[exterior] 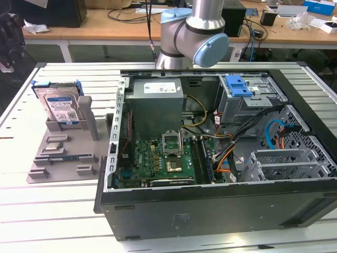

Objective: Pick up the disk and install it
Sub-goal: 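Pick up the disk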

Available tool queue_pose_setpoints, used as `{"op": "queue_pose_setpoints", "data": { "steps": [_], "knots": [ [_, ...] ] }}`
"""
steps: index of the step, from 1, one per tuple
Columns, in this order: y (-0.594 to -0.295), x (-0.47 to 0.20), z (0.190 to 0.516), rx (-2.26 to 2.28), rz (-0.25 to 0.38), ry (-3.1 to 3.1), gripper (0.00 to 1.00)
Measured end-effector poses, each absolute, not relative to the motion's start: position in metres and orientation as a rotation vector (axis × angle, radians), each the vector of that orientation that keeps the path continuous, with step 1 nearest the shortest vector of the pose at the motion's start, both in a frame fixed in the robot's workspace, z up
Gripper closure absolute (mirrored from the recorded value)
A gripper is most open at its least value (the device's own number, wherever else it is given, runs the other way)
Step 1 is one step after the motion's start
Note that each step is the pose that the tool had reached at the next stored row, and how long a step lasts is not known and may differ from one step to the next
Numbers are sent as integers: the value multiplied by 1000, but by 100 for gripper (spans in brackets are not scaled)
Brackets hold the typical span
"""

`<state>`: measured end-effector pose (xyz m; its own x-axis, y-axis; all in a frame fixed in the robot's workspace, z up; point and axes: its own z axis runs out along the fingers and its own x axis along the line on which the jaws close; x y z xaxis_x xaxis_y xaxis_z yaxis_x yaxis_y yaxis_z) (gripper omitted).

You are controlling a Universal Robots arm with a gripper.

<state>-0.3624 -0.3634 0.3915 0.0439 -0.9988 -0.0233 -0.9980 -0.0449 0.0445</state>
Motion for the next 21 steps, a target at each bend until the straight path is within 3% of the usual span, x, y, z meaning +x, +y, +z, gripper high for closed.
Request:
{"op": "queue_pose_setpoints", "data": {
  "steps": [1,2,11,21],
  "knots": [
    [-363,-362,391,2258,-74,-2160,58],
    [-363,-362,392,2257,-74,-2160,52],
    [-362,-362,389,2213,-76,-2210,52],
    [-328,-354,386,2207,-67,-2207,52]
  ]
}}
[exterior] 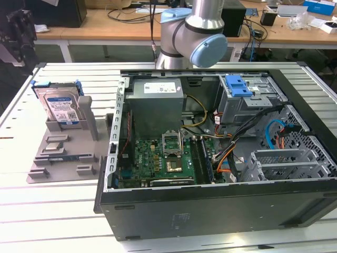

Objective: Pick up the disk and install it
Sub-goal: 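Pick up the disk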

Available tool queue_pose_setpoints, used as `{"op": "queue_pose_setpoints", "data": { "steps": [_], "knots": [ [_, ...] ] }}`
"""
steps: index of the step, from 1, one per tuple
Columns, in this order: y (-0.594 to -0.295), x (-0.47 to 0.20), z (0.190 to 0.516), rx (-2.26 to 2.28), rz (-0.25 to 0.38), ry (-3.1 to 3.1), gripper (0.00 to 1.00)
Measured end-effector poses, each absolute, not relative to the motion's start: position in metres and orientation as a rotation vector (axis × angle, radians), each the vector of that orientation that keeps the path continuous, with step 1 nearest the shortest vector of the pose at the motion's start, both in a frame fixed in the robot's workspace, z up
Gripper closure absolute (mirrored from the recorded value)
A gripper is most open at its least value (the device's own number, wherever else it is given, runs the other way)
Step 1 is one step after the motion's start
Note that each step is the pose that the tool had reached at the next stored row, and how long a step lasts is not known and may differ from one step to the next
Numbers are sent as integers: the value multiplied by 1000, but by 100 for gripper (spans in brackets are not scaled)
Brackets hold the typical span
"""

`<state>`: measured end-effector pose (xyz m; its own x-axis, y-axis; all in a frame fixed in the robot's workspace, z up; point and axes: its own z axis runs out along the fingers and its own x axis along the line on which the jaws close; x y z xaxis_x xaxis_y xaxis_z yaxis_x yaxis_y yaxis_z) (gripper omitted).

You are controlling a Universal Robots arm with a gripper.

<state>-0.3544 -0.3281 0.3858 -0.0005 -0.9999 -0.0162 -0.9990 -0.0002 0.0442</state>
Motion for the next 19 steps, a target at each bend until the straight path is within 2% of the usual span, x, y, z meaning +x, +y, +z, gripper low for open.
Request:
{"op": "queue_pose_setpoints", "data": {
  "steps": [14,19],
  "knots": [
    [-316,-349,379,2207,-67,-2207,52],
    [-316,-347,364,2206,-69,-2206,52]
  ]
}}
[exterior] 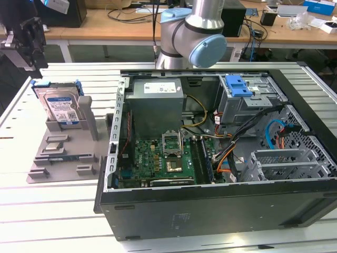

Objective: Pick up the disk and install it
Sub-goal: 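Pick up the disk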

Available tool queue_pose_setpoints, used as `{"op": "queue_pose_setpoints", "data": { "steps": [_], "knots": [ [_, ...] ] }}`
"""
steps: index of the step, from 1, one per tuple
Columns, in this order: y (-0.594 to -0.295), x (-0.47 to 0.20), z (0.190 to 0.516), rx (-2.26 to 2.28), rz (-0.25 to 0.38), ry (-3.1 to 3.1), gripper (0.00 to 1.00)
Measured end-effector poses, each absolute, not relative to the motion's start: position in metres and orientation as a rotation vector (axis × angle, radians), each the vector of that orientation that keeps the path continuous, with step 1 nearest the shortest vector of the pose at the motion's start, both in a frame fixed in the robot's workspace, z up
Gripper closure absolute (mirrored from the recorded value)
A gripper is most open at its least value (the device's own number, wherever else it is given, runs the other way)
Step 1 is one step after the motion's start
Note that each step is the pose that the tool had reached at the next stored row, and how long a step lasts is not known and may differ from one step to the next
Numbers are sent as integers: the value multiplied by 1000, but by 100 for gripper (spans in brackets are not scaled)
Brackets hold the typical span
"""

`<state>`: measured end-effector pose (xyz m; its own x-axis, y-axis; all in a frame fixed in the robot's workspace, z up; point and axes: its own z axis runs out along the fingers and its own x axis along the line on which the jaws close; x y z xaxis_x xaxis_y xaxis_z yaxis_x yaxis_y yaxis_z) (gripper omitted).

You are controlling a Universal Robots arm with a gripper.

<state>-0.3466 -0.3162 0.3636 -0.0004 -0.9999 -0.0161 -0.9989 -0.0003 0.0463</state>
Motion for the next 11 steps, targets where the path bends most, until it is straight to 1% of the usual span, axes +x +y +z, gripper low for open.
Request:
{"op": "queue_pose_setpoints", "data": {
  "steps": [11],
  "knots": [
    [-314,-346,336,2211,-70,-2199,52]
  ]
}}
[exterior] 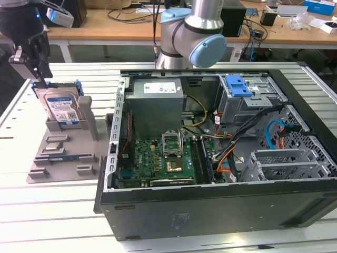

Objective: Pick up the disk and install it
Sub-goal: 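Pick up the disk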

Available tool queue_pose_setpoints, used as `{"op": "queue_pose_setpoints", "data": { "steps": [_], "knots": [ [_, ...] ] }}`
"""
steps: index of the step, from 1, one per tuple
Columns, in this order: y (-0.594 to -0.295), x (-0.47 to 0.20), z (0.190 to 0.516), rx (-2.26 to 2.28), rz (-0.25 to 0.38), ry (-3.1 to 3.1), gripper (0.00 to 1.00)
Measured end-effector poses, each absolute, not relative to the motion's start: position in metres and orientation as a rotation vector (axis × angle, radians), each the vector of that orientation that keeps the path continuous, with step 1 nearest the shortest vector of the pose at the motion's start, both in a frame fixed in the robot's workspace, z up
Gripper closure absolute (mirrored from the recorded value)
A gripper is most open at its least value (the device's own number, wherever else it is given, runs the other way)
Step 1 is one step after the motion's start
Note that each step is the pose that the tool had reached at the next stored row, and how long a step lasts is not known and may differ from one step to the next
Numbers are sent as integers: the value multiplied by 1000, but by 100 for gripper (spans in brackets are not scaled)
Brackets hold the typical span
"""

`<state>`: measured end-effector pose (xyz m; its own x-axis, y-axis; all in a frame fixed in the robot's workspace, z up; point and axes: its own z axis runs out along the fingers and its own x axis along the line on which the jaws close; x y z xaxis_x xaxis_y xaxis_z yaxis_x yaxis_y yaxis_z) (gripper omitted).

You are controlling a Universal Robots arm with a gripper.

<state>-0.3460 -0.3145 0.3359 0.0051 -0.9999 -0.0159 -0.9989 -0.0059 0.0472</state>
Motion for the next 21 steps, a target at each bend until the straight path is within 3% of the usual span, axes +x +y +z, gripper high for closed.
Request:
{"op": "queue_pose_setpoints", "data": {
  "steps": [21],
  "knots": [
    [-312,-346,286,2227,-70,-2182,52]
  ]
}}
